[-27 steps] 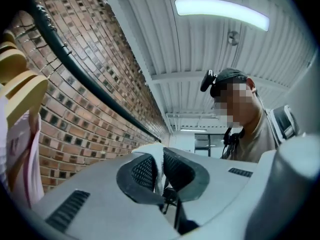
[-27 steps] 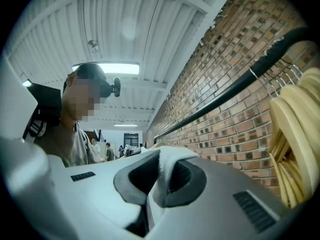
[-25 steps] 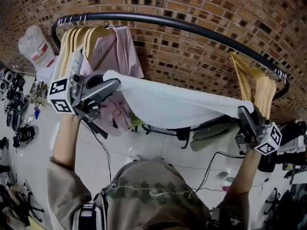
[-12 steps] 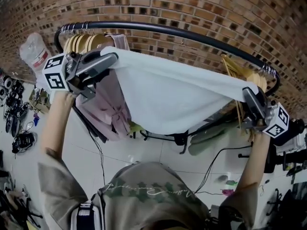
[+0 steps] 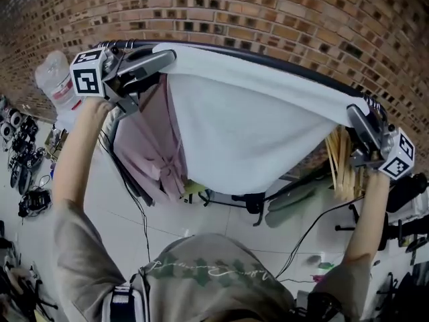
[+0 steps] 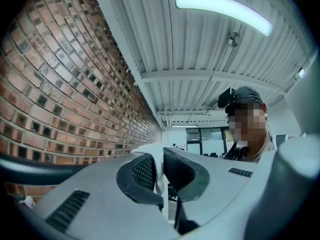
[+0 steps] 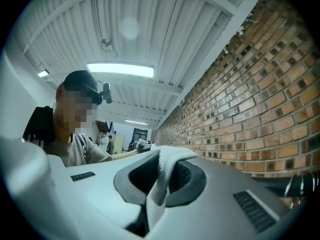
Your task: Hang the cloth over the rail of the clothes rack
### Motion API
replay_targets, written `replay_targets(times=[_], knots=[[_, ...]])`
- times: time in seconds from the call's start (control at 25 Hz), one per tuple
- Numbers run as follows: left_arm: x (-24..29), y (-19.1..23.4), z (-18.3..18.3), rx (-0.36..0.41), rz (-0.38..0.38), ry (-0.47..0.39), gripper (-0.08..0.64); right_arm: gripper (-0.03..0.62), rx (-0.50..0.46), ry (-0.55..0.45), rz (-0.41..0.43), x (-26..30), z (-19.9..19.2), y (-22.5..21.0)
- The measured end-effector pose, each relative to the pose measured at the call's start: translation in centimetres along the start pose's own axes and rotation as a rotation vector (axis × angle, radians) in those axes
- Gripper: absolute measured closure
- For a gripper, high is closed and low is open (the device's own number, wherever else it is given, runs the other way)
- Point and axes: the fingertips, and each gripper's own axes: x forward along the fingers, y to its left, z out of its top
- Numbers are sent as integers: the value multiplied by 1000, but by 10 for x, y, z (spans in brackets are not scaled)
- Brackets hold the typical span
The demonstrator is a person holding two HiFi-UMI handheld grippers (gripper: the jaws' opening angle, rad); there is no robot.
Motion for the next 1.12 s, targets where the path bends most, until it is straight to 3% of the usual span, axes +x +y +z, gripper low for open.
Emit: replay_targets(times=[0.28, 0.76, 0.96, 1.12], knots=[[10, 12, 26, 17, 5, 25, 544, 572, -47, -21, -11, 6, 30, -24], [19, 42, 77, 157, 97, 48, 543, 572, -205, 30, -43, 34, 86, -59], [24, 62, 82, 168, 116, 52, 543, 572, -170, 10, -47, 36, 90, -82], [33, 79, 101, 182, 146, 65, 543, 572, -147, 26, -102, 41, 98, -108]])
